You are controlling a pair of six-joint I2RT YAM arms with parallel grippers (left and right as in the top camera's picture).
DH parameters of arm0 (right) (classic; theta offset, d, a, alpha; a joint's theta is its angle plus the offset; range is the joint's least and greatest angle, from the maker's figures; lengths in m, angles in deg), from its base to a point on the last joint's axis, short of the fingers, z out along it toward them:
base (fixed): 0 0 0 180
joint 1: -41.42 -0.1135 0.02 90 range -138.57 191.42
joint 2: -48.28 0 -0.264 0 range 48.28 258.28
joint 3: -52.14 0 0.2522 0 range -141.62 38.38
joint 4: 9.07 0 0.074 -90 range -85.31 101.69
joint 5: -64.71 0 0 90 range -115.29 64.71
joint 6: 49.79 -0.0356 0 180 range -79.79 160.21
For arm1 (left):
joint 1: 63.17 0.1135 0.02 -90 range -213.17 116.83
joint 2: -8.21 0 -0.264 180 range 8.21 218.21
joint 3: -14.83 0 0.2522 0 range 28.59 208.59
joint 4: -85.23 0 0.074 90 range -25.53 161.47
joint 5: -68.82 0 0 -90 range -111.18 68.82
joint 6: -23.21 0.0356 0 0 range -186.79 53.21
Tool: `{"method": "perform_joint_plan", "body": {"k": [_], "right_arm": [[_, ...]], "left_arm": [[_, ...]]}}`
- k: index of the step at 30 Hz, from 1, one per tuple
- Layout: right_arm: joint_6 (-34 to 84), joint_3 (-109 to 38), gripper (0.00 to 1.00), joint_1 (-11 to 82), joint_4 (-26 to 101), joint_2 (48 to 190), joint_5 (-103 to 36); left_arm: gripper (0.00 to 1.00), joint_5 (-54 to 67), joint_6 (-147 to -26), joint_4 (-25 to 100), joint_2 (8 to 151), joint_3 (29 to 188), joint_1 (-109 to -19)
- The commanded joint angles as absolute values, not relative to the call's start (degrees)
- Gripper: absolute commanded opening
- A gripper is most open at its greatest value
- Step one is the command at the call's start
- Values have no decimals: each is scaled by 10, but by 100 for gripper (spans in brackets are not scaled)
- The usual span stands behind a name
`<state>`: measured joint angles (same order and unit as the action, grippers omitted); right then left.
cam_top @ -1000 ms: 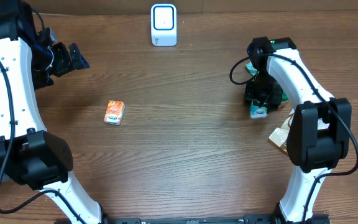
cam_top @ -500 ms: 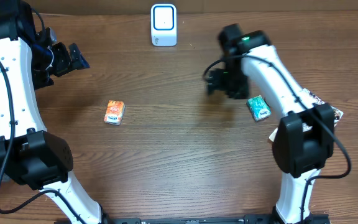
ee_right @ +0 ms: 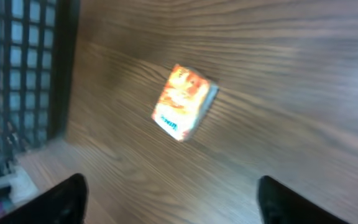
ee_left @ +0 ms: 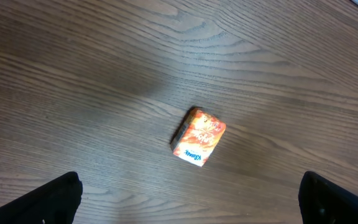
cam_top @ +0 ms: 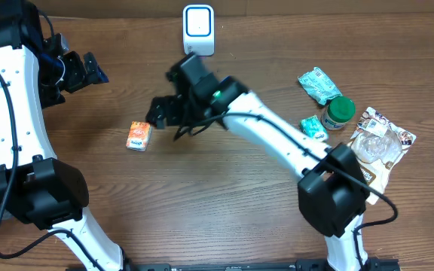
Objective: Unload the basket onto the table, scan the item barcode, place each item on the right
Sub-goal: 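Reach the right gripper to the orange Kleenex pack at center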
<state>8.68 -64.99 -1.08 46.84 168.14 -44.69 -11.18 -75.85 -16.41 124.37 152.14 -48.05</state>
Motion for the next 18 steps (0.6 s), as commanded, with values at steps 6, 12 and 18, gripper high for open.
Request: {"method": "perform_joint_plan", "body": {"k": [6,12,18], "right_arm": [[-66,-615,64,-65,393,1687,-312],[-106,-612,61,-89,352,1733,-311],[-128,-612,60,-84,308,1793,-390]], "left_arm": [[99,-114,-762,-163,1236,1529,-479],[100,-114,-762,-163,1236,1529,-479],[100,-114,-762,-163,1236,1529,-479]]}}
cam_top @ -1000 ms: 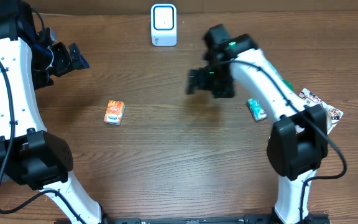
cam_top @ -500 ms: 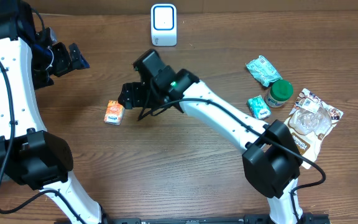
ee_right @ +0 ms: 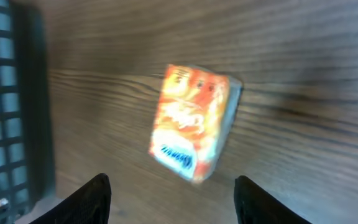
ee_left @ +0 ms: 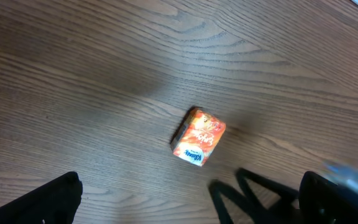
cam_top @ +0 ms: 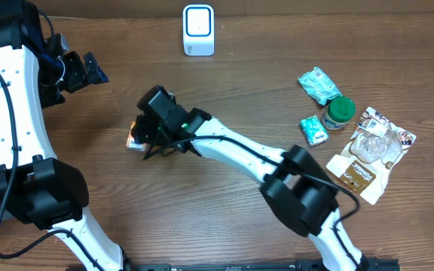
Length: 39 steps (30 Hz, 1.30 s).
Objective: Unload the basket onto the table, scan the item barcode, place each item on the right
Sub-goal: 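Reach the right gripper to the orange Kleenex pack at center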
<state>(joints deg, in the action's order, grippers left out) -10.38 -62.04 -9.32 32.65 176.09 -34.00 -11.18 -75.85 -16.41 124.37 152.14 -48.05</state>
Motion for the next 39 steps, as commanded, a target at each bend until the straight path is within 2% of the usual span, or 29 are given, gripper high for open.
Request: {"method": "perform_joint_plan", "body": {"k": [1,6,19,26,32,39], "right_arm": [[-133,-612,58,-84,302,1799,-406],[-139,-612,51,-75,278,1829,-474],[-136,-612,26,-75,280,1831,-466],[-110,-612,26,-71,281,1831,-470],[-59,-612,27,-63,330,1831,-408],[-53,-612,27,-68,312,1840,-390]], "left_arm": [[100,-114,-762,-163,1236,1529,-479],[99,-114,-762,-163,1236,1529,-479],[100,-114,-762,-163,1236,1529,-479],[100,-114,-762,-163,1236,1529,-479],[100,-114,-762,-163,1236,1529,-479],[99,-114,-762,-163,1236,1529,-479]]}}
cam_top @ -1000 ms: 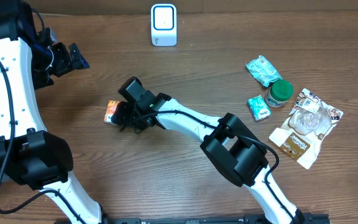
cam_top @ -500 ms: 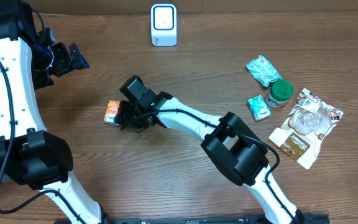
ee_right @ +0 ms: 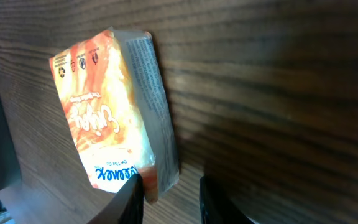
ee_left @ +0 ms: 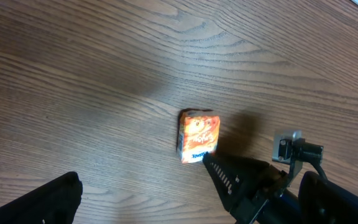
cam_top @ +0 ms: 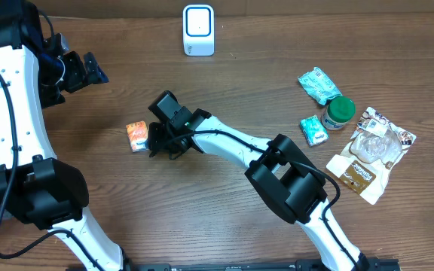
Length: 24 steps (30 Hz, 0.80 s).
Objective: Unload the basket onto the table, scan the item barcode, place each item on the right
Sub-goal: 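Reach the right gripper to the orange Kleenex pack at center, then grasp the orange pack with the right gripper and lift it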
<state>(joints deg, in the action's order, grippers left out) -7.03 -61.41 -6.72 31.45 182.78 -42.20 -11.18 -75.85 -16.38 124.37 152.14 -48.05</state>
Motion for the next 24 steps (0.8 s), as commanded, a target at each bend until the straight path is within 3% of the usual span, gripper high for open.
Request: {"method": "perform_joint_plan", "body": {"k": [1,14,21,24], "right_arm": [[-44,-612,28,-68,305,1840,-393],[37,-612,37,-72,253,1840,-397],[70,-612,36,-86,251,1849,-368],[75,-612,29,-88,254,1849,-367]], "left_arm": [[99,-114,-762,-163,1236,1529,-479],[100,-114,-762,-163,1236,1529,-479],[100,-114,-762,-163,1236,1529,-479],[100,-114,-762,-163,1236,1529,-479]]}}
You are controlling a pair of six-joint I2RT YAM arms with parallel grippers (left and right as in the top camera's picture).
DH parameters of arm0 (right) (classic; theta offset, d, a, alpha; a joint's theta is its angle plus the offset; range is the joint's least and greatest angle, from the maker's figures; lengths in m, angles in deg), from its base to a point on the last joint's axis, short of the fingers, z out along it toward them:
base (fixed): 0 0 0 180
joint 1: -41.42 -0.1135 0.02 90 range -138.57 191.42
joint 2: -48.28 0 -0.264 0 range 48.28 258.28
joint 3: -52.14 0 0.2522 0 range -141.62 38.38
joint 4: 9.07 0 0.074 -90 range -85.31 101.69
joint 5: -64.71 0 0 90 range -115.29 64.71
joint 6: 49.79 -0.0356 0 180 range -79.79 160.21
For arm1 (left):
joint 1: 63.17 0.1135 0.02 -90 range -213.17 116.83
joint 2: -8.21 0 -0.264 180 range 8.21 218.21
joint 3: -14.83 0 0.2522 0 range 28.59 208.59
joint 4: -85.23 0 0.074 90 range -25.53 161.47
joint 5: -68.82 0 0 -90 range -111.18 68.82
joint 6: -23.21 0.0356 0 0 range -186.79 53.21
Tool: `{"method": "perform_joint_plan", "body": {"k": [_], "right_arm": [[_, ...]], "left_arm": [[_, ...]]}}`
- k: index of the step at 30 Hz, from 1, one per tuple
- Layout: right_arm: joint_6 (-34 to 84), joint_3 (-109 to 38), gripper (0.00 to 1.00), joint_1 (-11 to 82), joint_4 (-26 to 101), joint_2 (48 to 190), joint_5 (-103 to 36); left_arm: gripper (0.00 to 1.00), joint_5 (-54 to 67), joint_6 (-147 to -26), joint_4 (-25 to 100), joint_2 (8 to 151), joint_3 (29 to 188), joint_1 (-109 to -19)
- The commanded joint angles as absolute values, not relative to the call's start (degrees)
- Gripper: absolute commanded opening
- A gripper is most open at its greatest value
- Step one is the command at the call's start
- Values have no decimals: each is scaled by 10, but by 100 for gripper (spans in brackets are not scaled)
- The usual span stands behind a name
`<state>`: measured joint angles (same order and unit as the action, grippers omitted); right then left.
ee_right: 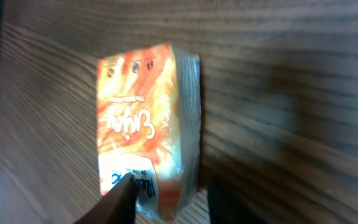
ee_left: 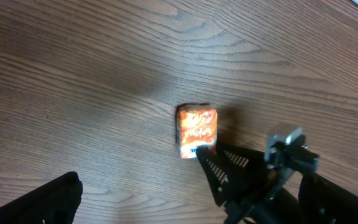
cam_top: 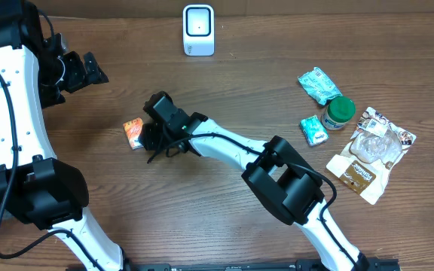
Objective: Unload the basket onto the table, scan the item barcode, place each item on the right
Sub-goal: 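Grasp the orange pack with the right gripper and lift it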
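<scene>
The item is a small orange tissue pack point(cam_top: 132, 132) lying on the wooden table; it also shows in the left wrist view point(ee_left: 197, 129) and close up in the right wrist view point(ee_right: 145, 124). My right gripper point(cam_top: 151, 143) is low at the pack's right side, with its fingers only narrowly apart. One finger point(ee_right: 118, 202) overlaps the pack's printed face and the other point(ee_right: 229, 199) is beside its edge, so the pack's near corner lies between them point(ee_right: 169, 202). The white scanner point(cam_top: 198, 30) stands at the back. My left gripper point(cam_top: 81, 71) hangs open high above the table point(ee_left: 191, 205).
At the right lie green packets point(cam_top: 319, 84), a green-lidded jar point(cam_top: 340, 113), a small teal packet point(cam_top: 313, 128) and a clear bag on a printed pouch point(cam_top: 371, 147). A dark wire basket edge sits at the far left.
The pack has shifted slightly left and back and turned a little. My right gripper followed it and now has the pack's corner between its fingers. The left arm has not moved.
My right gripper hovered wide open to the right of the pack. It then came down over the pack, then sat low beside it with fingers narrowed. The pack has since been nudged left and turned, and my left arm stayed raised and open.
</scene>
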<state>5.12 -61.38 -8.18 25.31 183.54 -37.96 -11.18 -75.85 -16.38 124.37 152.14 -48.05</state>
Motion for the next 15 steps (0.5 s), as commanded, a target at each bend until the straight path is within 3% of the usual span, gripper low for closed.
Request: {"method": "perform_joint_plan", "body": {"k": [1,4,12,15], "right_arm": [[75,-612,24,-88,257,1849,-367],[75,-613,4,-87,264,1849,-380],[75,-644,4,-32,369,1788,-473],[120,-646,4,27,445,1730,-579]], "left_arm": [[100,-114,-762,-163,1236,1529,-479],[100,-114,-762,-163,1236,1529,-479],[100,-114,-762,-163,1236,1529,-479],[100,-114,-762,-163,1236,1529,-479]]}}
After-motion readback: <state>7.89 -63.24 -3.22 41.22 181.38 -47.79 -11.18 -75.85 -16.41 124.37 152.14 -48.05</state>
